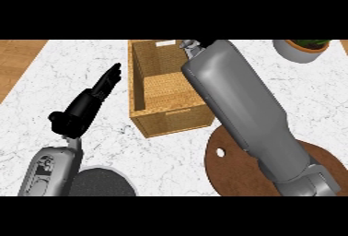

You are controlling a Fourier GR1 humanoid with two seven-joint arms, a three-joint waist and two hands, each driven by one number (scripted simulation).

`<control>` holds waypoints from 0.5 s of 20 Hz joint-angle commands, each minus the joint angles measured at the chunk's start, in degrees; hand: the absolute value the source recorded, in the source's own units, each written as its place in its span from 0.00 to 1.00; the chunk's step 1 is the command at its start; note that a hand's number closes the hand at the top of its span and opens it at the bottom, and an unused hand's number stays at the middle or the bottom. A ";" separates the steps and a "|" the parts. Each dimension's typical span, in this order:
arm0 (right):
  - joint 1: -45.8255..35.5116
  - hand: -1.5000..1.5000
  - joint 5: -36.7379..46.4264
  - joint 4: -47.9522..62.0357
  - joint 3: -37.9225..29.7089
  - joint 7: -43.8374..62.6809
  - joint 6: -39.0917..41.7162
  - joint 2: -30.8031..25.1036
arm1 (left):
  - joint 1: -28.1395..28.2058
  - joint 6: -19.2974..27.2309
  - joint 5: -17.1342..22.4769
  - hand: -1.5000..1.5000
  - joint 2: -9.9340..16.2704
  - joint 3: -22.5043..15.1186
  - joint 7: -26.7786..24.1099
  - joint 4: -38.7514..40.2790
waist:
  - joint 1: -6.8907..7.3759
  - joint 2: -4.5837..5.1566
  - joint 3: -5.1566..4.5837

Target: Pick the croissant from the cutting board and place it in the basket

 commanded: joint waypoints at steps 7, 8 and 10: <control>3.61 1.00 2.80 3.40 1.20 14.50 -9.03 0.64 | 2.56 -0.31 1.03 0.50 0.80 1.33 0.23 -1.24 | -2.27 -0.40 0.13; 4.04 1.00 3.18 2.86 2.62 14.50 -9.83 0.64 | 1.82 0.59 -0.17 0.50 0.18 0.58 -0.22 -0.64 | -2.13 -0.36 0.11; 5.89 1.00 4.56 4.58 3.16 14.50 -10.84 0.64 | 1.99 0.09 0.13 0.50 0.30 0.38 0.42 -1.19 | -2.09 -0.27 0.14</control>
